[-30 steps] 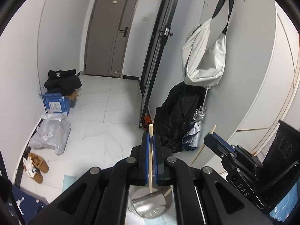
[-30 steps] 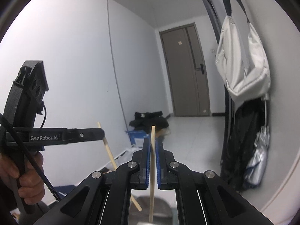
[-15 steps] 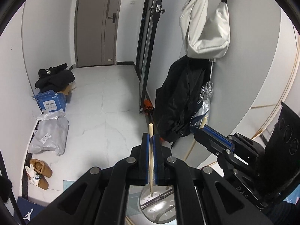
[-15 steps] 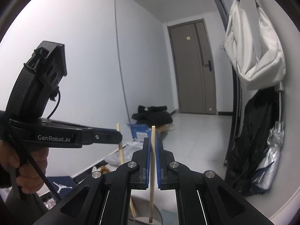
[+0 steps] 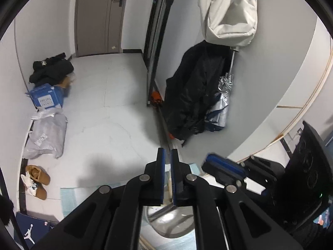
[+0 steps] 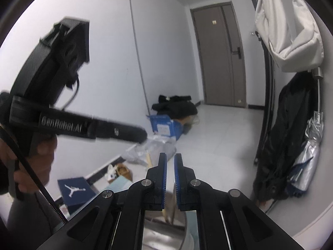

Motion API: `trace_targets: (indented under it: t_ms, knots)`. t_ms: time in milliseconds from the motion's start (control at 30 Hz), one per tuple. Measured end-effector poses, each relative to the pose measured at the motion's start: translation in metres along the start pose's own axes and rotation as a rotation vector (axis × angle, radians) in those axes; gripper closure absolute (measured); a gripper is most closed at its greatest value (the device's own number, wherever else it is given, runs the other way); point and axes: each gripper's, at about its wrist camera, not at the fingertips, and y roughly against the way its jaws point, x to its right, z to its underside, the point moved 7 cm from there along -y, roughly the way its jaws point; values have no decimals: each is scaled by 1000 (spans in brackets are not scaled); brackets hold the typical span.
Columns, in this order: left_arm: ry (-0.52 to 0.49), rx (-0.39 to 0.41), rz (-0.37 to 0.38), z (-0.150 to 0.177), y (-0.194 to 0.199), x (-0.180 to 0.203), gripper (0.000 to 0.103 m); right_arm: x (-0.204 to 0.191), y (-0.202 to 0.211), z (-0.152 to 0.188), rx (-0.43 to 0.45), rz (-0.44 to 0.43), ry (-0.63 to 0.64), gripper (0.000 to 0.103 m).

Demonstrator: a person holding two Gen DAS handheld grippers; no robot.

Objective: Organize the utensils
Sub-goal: 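Carry both chopsticks over the white holder and open both tools to drop them, then move both open tools back over the remaining utensils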

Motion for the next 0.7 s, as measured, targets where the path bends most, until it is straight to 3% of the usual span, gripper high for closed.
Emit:
trace_targets:
  t_ms: [100,167,200,233,367,533,700]
  knots:
    - [9,24,-61,2,11,-8,85,-4,7,6,-22,11,-7,80]
    - [31,46,-82,3,19,-15,68,-6,19,7,-5,11,-25,66]
    - [51,57,-99,6,24,-19,52,-8,25,7,2,15,-30,63]
    - [73,65,-113,9,29,-24,43,-10,32,7,13,25,-34,58]
    - [126,105,-187,19,48,-36,31,-22,52,6,33,43,-45,43]
    - [151,194,-246,28,78,-39,14,-42,70,-1,67,40,-79,36]
    - [151,294,-304,38,108,-36,5,-67,89,-3,97,41,-72,28]
